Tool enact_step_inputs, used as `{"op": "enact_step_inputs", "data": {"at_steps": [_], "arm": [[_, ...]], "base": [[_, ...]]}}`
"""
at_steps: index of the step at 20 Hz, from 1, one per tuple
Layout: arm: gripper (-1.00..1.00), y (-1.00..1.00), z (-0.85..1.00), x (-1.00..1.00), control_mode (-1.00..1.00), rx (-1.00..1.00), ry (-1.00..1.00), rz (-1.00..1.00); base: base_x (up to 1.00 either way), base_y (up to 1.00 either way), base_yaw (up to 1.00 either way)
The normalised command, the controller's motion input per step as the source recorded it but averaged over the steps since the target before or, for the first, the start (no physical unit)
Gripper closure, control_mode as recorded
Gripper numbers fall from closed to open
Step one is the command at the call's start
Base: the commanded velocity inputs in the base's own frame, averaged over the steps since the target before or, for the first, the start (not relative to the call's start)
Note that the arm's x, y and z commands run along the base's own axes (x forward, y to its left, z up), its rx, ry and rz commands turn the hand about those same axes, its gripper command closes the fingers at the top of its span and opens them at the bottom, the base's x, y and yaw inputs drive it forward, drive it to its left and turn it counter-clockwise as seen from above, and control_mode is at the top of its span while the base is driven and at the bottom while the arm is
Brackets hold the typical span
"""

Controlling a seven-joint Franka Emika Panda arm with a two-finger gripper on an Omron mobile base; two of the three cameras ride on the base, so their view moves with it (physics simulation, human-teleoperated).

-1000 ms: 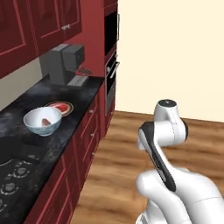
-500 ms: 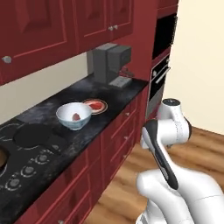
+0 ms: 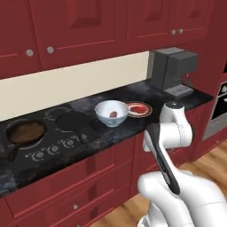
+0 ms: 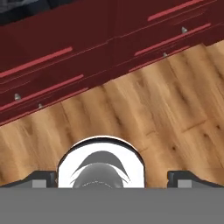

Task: Place one of the steaks on the plate and the other in the bowl. Then place the bowl in the fridge.

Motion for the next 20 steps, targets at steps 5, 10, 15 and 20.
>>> {"op": "enact_step_inputs", "data": {"at_steps": [5, 10, 15, 20], "arm": [[-1.00, 0.00, 0.00, 0.00, 1.00, 0.00, 0.00, 0.00], [-1.00, 0.00, 0.00, 0.00, 1.00, 0.00, 0.00, 0.00], [-1.00, 0.00, 0.00, 0.00, 1.00, 0.00, 0.00, 0.00], [-1.00, 0.00, 0.00, 0.00, 1.00, 0.00, 0.00, 0.00]], "base": [[0.42, -1.00, 0.51], [0.82, -0.92, 0.49], [0.58, -0.10, 0.46], [0.83, 0.12, 0.18]]}}
